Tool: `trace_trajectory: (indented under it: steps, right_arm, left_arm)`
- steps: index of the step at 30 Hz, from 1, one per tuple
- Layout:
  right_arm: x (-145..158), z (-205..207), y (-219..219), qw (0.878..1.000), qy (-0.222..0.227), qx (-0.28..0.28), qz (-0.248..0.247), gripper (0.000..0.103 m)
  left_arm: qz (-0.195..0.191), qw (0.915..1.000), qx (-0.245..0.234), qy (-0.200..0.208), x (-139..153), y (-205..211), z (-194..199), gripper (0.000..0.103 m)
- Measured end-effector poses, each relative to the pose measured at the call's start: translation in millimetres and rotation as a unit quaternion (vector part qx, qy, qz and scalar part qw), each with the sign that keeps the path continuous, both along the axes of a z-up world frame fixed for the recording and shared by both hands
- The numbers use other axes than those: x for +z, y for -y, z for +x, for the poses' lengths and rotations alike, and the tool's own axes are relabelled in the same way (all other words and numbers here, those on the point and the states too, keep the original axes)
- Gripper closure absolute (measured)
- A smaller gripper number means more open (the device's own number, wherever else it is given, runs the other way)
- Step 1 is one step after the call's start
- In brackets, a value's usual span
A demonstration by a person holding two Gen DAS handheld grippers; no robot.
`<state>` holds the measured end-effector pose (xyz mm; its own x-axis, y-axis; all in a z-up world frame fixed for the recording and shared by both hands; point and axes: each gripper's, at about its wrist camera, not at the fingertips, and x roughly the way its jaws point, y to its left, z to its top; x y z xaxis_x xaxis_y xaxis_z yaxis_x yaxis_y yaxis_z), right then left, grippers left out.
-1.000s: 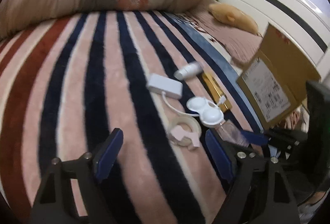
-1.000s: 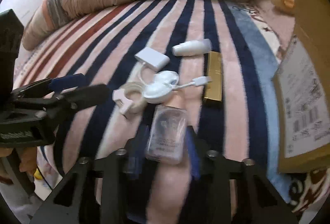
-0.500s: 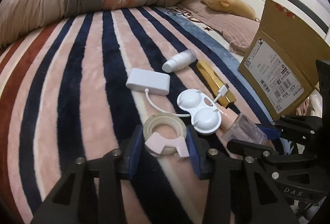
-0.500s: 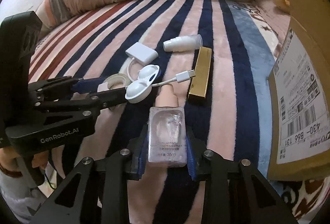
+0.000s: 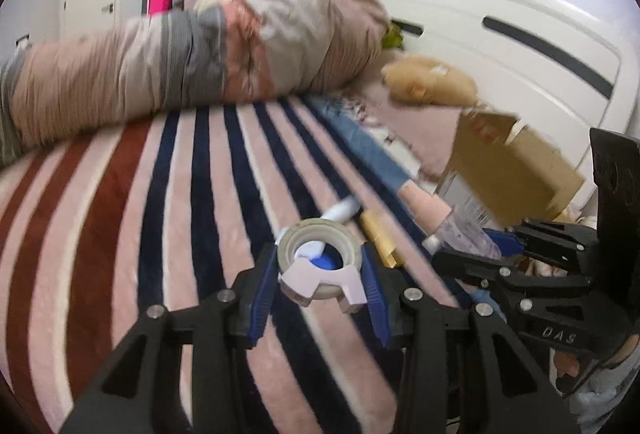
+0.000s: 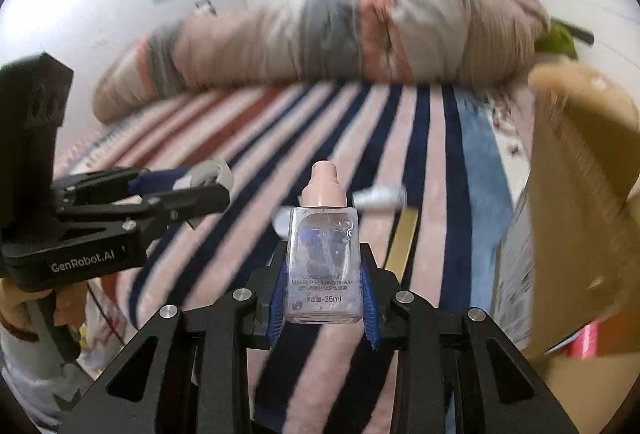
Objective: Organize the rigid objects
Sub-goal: 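Carry both items into the box and open both grippers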
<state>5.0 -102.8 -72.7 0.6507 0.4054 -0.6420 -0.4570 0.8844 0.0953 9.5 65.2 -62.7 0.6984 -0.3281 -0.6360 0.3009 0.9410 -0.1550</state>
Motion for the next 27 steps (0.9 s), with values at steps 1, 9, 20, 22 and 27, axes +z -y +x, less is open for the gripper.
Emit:
trace_trajectory:
  steps: [1, 9, 20, 22, 27]
  right_arm:
    - [10, -3, 3, 1.000, 0.013, 0.001, 0.007, 0.076]
    - [68, -20, 91, 0.992, 0.091, -0.088, 0.027, 0.076]
    - [23, -1, 205, 0.984, 0.018, -0.178, -0.026, 0.076]
    - [16, 4, 207, 0.983, 0.015, -0.178, -0.043, 0.076]
    - [9, 9, 212, 0.980, 0.016, -0.182, -0.075, 0.076]
  left_arm:
    - [-0.001, 0.9999, -0.005, 0.010, 10, 3, -3, 0.065]
    - [-0.016, 0.9963, -0.064, 0.056, 63, 57, -9, 0.065]
    - [0.001, 0.9857, -0.165, 0.036, 79, 196, 21, 0.065]
    - [0.018, 0.9856, -0.166, 0.027, 75, 214, 30, 0.065]
    - [0.038, 0.9847, -0.170, 0.007, 65, 230, 41, 0.065]
